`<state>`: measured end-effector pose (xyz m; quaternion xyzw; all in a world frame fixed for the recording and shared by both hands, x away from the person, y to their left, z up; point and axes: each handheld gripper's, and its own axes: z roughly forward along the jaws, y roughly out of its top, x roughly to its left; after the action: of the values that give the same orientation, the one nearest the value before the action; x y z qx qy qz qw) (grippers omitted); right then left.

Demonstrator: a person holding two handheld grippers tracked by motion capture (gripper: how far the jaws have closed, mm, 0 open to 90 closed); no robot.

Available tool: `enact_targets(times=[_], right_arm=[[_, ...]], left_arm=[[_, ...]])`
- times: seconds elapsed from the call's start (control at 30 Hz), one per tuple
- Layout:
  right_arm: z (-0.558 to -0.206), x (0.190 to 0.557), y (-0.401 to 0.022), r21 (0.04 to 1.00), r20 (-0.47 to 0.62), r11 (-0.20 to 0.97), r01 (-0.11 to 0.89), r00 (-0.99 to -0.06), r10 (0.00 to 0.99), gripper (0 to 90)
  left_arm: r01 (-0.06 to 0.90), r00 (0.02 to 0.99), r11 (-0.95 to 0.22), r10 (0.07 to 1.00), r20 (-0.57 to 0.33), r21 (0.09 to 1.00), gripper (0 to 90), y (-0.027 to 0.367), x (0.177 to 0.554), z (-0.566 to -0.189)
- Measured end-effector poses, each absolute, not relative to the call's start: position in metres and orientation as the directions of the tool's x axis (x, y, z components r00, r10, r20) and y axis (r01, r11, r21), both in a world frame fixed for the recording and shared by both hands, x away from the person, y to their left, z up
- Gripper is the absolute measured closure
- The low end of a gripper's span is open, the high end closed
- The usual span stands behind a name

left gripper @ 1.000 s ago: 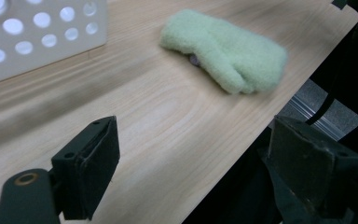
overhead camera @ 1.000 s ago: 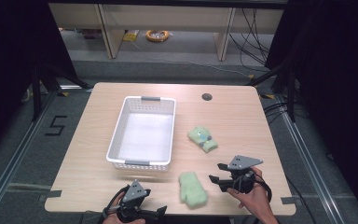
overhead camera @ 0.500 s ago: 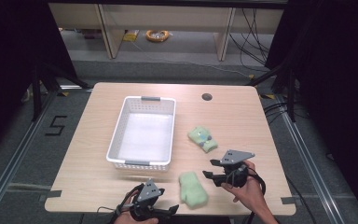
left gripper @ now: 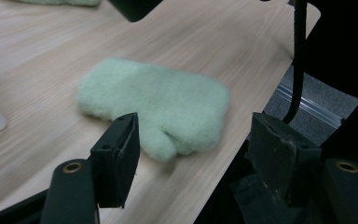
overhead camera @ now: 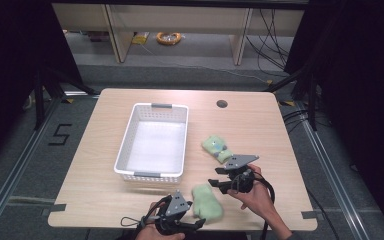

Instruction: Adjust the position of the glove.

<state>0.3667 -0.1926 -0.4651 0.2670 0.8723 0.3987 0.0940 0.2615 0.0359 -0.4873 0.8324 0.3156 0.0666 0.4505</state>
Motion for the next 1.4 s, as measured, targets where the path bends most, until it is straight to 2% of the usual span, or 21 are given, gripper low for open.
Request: enact_targets(times=[0.1, 0.2, 0.27, 0.43, 0.57, 0.63, 0.67, 0.73, 0.77, 0.87, 0.9, 1.0, 1.07, 1.1, 1.3, 1.33, 1.37, 1.4], right_arm=[[-0.467, 0.369, -0.187, 0.739, 0.056, 0.551, 0.388, -0.850, 0.525, 51.7], [-0.471, 0.373, -0.178, 0.717, 0.064, 0.581, 0.386, -0.866, 0.496, 53.7], [-0.475, 0.374, -0.172, 0.706, 0.073, 0.590, 0.392, -0.869, 0.490, 54.1], [-0.481, 0.378, -0.161, 0.680, 0.097, 0.617, 0.397, -0.882, 0.461, 54.6], [-0.488, 0.384, -0.156, 0.654, 0.110, 0.640, 0.404, -0.888, 0.447, 55.8], [-0.492, 0.386, -0.154, 0.642, 0.133, 0.646, 0.414, -0.889, 0.437, 56.5], [-0.493, 0.386, -0.154, 0.632, 0.133, 0.649, 0.424, -0.884, 0.448, 57.2], [-0.497, 0.387, -0.154, 0.620, 0.156, 0.649, 0.441, -0.880, 0.449, 59.6], [-0.497, 0.387, -0.154, 0.620, 0.156, 0.649, 0.441, -0.880, 0.449, 59.6], [-0.499, 0.387, -0.155, 0.623, 0.174, 0.642, 0.447, -0.880, 0.443, 64.3], [-0.499, 0.386, -0.155, 0.613, 0.184, 0.642, 0.461, -0.873, 0.451, 66.3], [-0.497, 0.385, -0.156, 0.605, 0.184, 0.642, 0.471, -0.867, 0.463, 76.6], [-0.497, 0.385, -0.158, 0.607, 0.187, 0.636, 0.476, -0.864, 0.468, 81.7], [-0.496, 0.384, -0.159, 0.610, 0.192, 0.627, 0.485, -0.858, 0.477, 83.8], [-0.491, 0.381, -0.166, 0.625, 0.205, 0.595, 0.505, -0.842, 0.499, 86.3], [-0.490, 0.381, -0.168, 0.623, 0.205, 0.582, 0.522, -0.827, 0.523, 86.3], [-0.490, 0.381, -0.168, 0.623, 0.205, 0.582, 0.522, -0.827, 0.523, 86.3], [-0.492, 0.381, -0.170, 0.626, 0.204, 0.577, 0.524, -0.825, 0.528, 86.3]], left_arm=[[0.462, 0.795, -0.404, 0.584, -0.166, 0.789, 35.0, 0.031, 0.264, -0.490], [0.443, 0.803, -0.449, 0.584, -0.120, 0.776, 36.2, 0.028, 0.265, -0.492], [0.446, 0.805, -0.441, 0.579, -0.133, 0.779, 37.2, 0.023, 0.263, -0.492], [0.397, 0.825, -0.485, 0.561, -0.070, 0.779, 38.8, 0.014, 0.262, -0.491], [0.421, 0.812, -0.520, 0.581, -0.053, 0.743, 40.4, 0.011, 0.263, -0.501], [0.421, 0.811, -0.543, 0.584, -0.033, 0.726, 47.1, 0.013, 0.265, -0.505], [0.417, 0.812, -0.549, 0.583, -0.026, 0.725, 47.1, 0.014, 0.265, -0.507], [0.404, 0.816, -0.550, 0.577, -0.017, 0.731, 56.4, 0.016, 0.265, -0.506], [0.410, 0.812, -0.552, 0.584, -0.015, 0.726, 56.4, 0.016, 0.265, -0.505], [0.381, 0.825, -0.567, 0.564, 0.008, 0.730, 67.4, 0.018, 0.265, -0.505], [0.406, 0.818, -0.550, 0.575, -0.022, 0.730, 70.9, 0.018, 0.263, -0.505], [0.392, 0.826, -0.576, 0.563, 0.001, 0.717, 80.5, 0.021, 0.265, -0.507], [0.393, 0.827, -0.570, 0.563, -0.005, 0.721, 82.3, 0.022, 0.265, -0.506], [0.379, 0.827, -0.582, 0.561, 0.018, 0.719, 87.8, 0.023, 0.267, -0.506], [0.401, 0.808, -0.561, 0.589, 0.009, 0.724, 89.0, 0.036, 0.276, -0.503], [0.421, 0.800, -0.529, 0.599, -0.027, 0.737, 84.3, 0.036, 0.275, -0.503], [0.419, 0.806, -0.535, 0.591, -0.029, 0.733, 84.3, 0.037, 0.275, -0.503], [0.402, 0.813, -0.543, 0.582, -0.014, 0.737, 77.2, 0.037, 0.275, -0.501]])
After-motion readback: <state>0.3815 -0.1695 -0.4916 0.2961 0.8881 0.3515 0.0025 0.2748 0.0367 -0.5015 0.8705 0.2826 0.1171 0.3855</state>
